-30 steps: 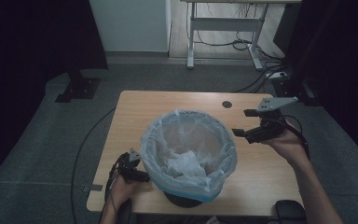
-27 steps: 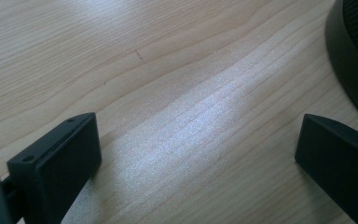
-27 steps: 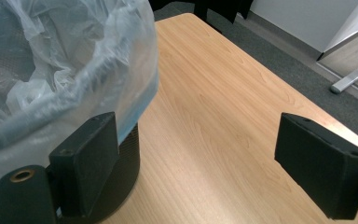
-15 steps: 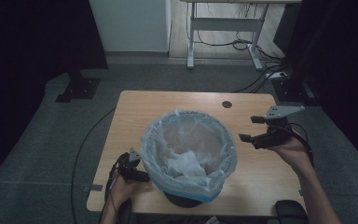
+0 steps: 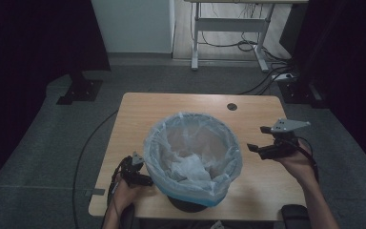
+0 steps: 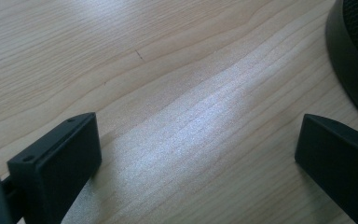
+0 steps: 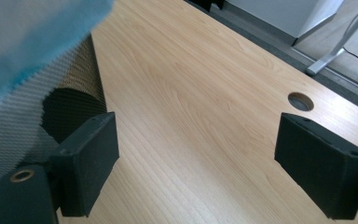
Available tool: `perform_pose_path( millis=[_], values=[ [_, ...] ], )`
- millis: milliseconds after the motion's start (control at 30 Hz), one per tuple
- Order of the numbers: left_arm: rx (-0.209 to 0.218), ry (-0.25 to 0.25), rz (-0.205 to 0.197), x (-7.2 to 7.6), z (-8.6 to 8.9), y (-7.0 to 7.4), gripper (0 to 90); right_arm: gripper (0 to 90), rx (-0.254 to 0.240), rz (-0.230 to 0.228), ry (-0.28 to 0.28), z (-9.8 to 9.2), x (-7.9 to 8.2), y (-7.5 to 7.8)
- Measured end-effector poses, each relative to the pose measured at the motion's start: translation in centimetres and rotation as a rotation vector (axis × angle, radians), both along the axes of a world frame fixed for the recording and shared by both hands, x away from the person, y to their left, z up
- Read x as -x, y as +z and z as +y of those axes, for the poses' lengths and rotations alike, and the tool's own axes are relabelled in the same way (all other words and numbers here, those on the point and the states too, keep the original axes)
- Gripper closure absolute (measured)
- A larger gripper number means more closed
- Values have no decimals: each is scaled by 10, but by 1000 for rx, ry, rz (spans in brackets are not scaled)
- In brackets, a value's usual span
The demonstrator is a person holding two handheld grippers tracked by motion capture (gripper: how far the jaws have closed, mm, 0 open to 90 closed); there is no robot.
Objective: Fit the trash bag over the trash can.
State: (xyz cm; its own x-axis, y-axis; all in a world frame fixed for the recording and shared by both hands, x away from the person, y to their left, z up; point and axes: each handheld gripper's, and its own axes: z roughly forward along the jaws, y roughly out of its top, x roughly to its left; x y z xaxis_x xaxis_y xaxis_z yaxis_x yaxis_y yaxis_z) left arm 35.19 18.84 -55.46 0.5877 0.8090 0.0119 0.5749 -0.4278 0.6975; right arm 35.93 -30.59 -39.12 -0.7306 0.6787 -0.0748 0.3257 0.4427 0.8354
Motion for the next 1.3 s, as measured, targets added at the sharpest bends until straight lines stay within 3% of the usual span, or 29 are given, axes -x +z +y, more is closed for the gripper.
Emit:
perform_pose_path(
  millis=[133, 200, 400, 433, 800, 1200, 1300],
  values=[
    [0, 0, 0, 0, 0, 0, 0, 131, 0, 3, -21, -4, 1, -15],
    [0, 0, 0, 0, 0, 0, 0, 131, -23, 14, -30, -8, 2, -24],
    [0, 1, 0, 0, 0, 0, 0, 131, -35, 29, -46, -14, 3, -38],
    [0, 0, 0, 0, 0, 0, 0, 131, -33, 34, -61, -17, 4, -47],
    [0, 1, 0, 0, 0, 0, 1, 131, 38, 76, -118, -30, 9, -97],
    [-1, 1, 0, 0, 0, 0, 0, 129, 86, 137, -131, -34, 15, -141],
    [0, 1, 0, 0, 0, 0, 0, 74, 117, 156, -140, -32, 16, -149]
  ],
)
